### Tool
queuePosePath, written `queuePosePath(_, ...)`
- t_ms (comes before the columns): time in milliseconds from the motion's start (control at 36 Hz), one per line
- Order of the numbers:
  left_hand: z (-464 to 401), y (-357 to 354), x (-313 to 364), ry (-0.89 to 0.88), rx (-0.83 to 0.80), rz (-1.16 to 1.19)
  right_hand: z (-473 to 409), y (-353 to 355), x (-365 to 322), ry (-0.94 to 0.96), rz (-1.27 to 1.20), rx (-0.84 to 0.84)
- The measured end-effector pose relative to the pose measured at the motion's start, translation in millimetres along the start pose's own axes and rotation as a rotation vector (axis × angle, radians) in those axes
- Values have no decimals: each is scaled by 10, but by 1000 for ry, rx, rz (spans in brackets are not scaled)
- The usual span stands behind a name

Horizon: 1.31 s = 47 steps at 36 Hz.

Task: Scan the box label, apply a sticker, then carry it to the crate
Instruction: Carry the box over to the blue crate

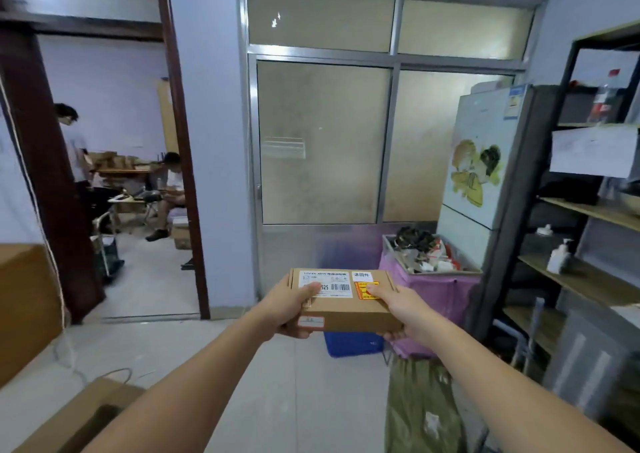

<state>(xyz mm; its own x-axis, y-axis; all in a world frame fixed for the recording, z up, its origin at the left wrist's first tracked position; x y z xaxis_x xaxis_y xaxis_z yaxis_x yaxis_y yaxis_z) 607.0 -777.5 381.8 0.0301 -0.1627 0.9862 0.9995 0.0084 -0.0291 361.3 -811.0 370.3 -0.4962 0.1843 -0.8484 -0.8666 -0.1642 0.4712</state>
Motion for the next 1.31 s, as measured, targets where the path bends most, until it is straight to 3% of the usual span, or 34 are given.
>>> queuePosePath(389, -1506, 951, 280, 1, 40, -3, -1776, -599, -697, 20, 85, -14)
queuePosePath(917, -4106, 1111, 574, 1, 0, 14, -4149, -389, -1150, 20, 68, -5)
queuePosePath(1306, -5859, 1814, 833, 10, 71, 36, -6057, -734, -1805, 31, 97, -64)
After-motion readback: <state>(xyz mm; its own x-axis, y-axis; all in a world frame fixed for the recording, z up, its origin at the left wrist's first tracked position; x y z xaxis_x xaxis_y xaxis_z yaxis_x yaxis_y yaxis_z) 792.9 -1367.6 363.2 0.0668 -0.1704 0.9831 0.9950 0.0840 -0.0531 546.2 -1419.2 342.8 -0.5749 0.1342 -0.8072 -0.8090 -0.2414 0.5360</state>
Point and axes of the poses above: each hand's wrist, its own z-axis away from the middle knuckle, its own y-axis out of the back of the hand, x = y × z, the point moved 10 cm from there along -z, towards the middle knuckle, and after that the axes turned 14 degrees about z, right-handed, at the moved point
